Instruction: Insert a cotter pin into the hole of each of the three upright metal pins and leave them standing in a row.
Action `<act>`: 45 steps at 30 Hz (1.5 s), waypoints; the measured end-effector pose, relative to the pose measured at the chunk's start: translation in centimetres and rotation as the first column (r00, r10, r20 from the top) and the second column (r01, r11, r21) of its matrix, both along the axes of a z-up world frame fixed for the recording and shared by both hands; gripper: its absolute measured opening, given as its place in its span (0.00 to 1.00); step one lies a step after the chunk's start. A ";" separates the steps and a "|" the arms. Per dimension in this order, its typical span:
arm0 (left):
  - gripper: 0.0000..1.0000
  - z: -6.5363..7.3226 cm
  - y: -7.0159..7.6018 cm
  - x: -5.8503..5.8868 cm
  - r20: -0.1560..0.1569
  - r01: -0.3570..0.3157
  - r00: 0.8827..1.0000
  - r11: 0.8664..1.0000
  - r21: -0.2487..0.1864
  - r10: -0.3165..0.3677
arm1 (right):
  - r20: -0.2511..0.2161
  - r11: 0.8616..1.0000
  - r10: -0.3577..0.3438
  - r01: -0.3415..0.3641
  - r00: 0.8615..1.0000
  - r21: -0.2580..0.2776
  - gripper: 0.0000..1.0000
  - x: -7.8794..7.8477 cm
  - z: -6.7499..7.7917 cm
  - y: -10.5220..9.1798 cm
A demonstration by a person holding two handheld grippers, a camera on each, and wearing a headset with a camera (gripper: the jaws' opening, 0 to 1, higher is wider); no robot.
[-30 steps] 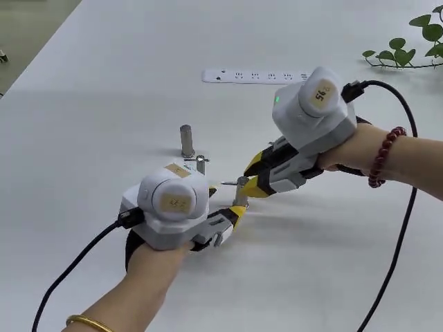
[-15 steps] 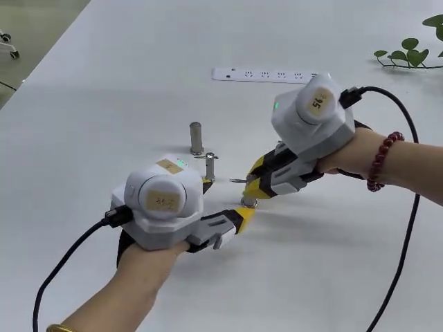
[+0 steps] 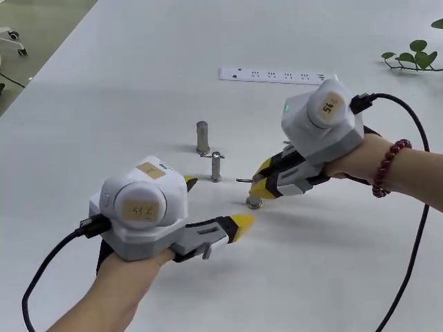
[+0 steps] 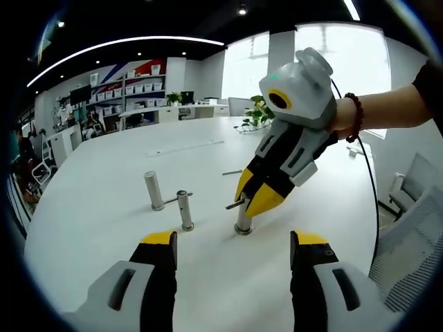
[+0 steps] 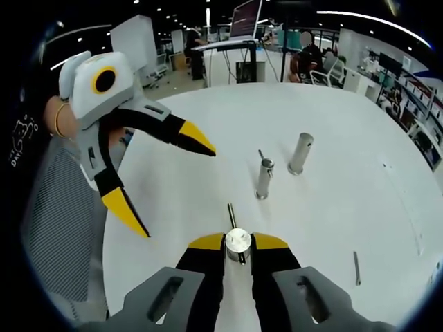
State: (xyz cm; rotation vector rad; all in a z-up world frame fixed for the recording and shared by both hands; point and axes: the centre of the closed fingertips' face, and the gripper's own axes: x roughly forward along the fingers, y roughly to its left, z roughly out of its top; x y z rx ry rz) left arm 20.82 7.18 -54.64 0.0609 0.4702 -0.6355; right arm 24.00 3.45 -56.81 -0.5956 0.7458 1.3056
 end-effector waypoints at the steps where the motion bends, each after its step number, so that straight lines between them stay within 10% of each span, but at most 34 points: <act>1: 0.66 0.0 0.1 0.0 -0.001 -0.004 1.000 1.000 -0.003 0.004 | 0.000 1.000 -0.002 0.002 1.000 0.002 0.08 0.0 0.0 0.0; 45: 0.95 1.8 1.1 0.1 0.062 -0.002 0.998 1.000 -0.029 0.004 | 0.014 1.000 -0.006 0.006 1.000 -0.016 0.08 4.4 0.1 0.2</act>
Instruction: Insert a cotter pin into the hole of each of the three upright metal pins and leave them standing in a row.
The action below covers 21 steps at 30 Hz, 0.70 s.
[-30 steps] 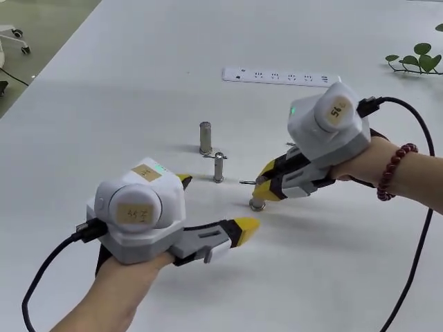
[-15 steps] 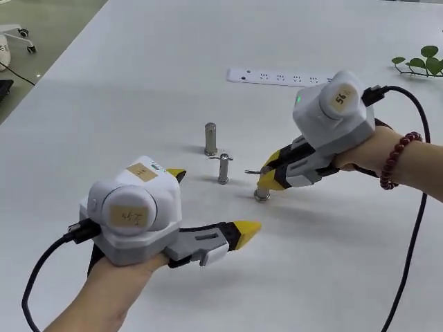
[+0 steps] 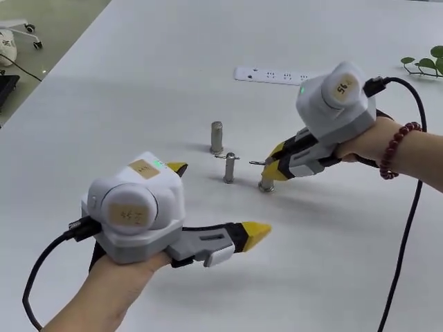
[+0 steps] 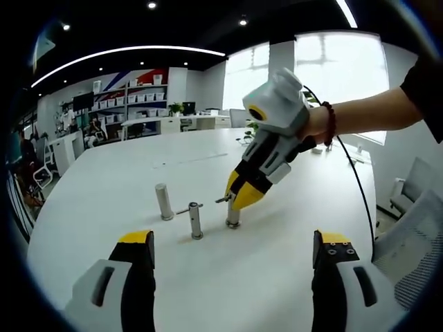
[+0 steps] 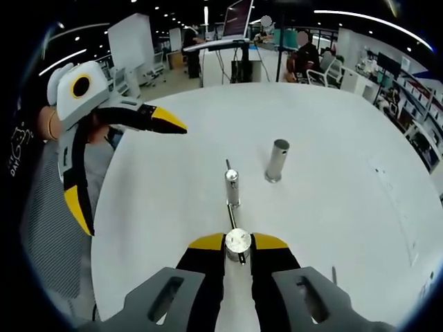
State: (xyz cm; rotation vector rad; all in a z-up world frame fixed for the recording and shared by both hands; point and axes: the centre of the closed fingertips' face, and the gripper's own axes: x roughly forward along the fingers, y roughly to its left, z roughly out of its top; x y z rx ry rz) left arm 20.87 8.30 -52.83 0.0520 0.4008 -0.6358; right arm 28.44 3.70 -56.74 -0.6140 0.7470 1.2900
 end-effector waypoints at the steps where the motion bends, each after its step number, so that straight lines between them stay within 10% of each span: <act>1: 0.95 -0.1 0.0 0.0 0.002 0.003 1.000 1.000 0.003 -0.003 | -0.001 1.000 -0.001 0.001 1.000 -0.001 0.08 0.1 -0.1 0.1; 21: 0.98 -0.8 0.0 0.0 -0.021 0.006 1.000 1.000 0.003 -0.006 | 0.002 1.000 0.028 -0.028 1.000 -0.006 0.08 0.7 -0.4 -0.1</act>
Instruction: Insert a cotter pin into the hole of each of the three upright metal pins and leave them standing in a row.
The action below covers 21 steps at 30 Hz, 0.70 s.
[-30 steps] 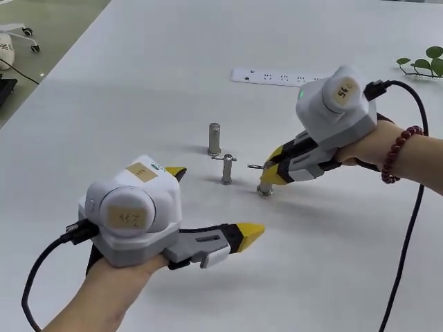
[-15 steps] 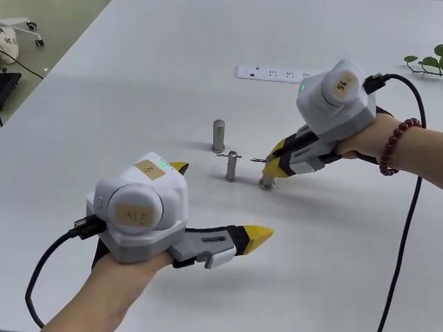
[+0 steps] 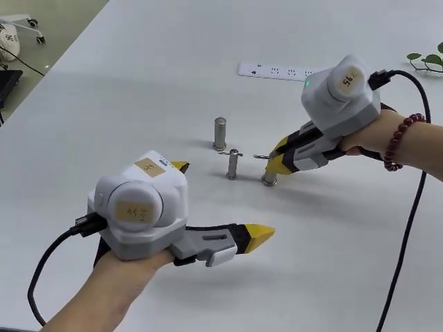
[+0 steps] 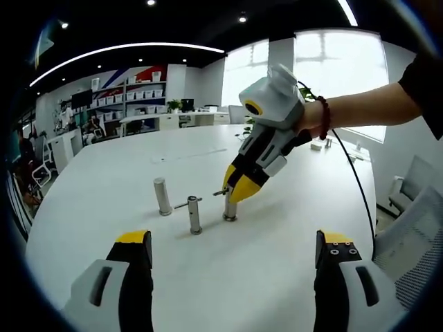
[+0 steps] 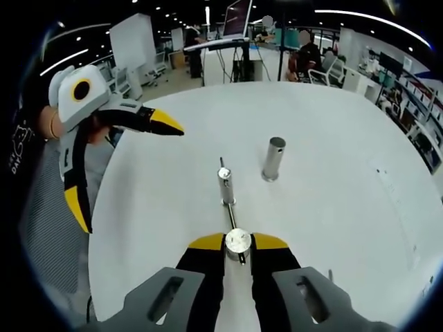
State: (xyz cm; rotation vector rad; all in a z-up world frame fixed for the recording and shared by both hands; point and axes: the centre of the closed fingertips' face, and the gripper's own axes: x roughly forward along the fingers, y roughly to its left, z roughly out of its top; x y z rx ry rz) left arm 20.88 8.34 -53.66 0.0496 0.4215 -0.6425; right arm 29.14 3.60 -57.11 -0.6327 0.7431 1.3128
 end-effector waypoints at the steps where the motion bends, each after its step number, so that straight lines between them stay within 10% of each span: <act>1: 0.98 0.0 0.0 0.0 -0.001 -0.001 1.000 1.000 -0.002 0.001 | 0.003 1.000 0.006 -0.006 1.000 -0.004 0.08 0.0 0.0 0.0; 21: 0.99 0.0 0.3 0.2 0.001 -0.013 1.000 1.000 -0.013 0.014 | 0.002 1.000 -0.016 0.016 1.000 0.011 0.15 -0.2 0.2 0.4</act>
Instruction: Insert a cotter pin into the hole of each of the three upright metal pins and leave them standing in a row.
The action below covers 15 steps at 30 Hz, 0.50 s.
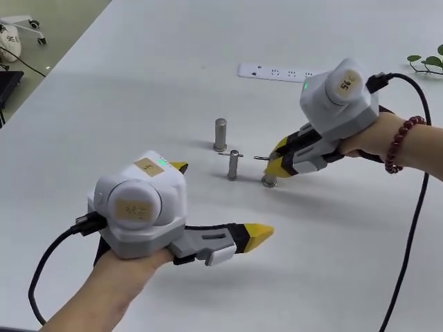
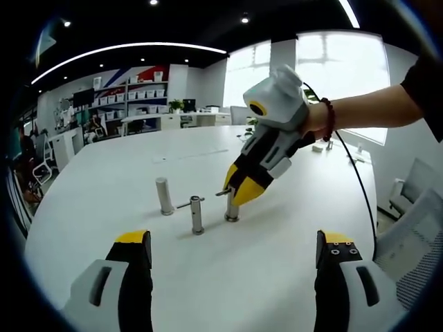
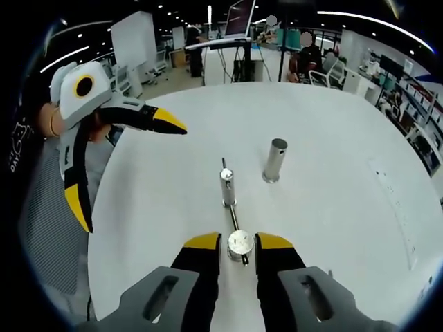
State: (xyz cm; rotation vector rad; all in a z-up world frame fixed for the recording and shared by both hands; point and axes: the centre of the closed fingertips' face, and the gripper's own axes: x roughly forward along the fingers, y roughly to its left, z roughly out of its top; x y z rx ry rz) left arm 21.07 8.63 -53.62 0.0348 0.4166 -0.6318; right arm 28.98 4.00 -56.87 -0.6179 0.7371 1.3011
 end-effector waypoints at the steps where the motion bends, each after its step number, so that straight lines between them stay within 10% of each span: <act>1: 0.99 0.0 0.0 0.0 0.001 -0.001 1.000 1.000 -0.001 0.001 | -0.004 1.000 -0.013 0.014 1.000 0.017 0.16 -0.1 0.4 0.2; 15: 0.98 0.5 0.4 0.5 0.022 -0.030 0.999 0.999 -0.015 0.031 | -0.090 0.957 -0.170 0.186 0.981 0.220 0.30 0.8 3.4 3.3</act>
